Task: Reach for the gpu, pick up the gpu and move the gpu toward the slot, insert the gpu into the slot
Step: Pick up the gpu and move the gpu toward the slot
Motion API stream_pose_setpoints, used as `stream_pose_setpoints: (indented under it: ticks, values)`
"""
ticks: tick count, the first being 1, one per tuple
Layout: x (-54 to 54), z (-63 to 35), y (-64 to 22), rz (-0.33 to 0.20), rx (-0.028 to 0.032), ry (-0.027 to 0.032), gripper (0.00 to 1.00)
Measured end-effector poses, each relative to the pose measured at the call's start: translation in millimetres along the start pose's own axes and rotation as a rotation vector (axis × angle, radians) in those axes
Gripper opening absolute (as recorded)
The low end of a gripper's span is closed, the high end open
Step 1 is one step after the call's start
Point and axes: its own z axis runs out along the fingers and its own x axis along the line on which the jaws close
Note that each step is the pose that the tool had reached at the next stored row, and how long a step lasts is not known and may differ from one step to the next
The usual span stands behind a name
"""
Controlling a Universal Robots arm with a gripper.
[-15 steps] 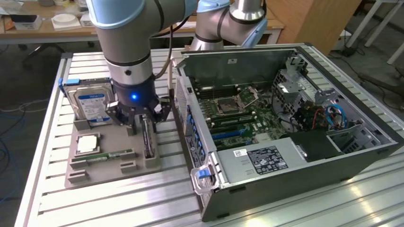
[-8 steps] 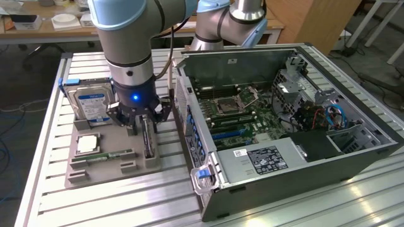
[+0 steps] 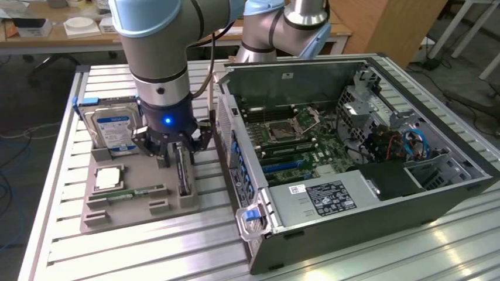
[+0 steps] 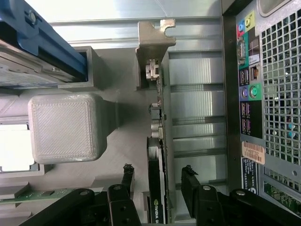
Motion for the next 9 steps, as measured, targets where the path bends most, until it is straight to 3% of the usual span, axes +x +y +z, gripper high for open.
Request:
stream_pose_setpoints:
  ticks: [3,5,6,8,9]
  values:
    - [0.0,0.0,0.0,0.0,0.0002,-0.0001,0.51]
    - [0.0,0.0,0.0,0.0,0.0004,-0.0001,0.39]
    - [0.0,0.0,0.0,0.0,0.0005,0.0,0.39]
    - [0.0,0.0,0.0,0.0,0.0007,0.0,0.27]
    - [0.0,0.0,0.0,0.0,0.0008,0.0,0.26]
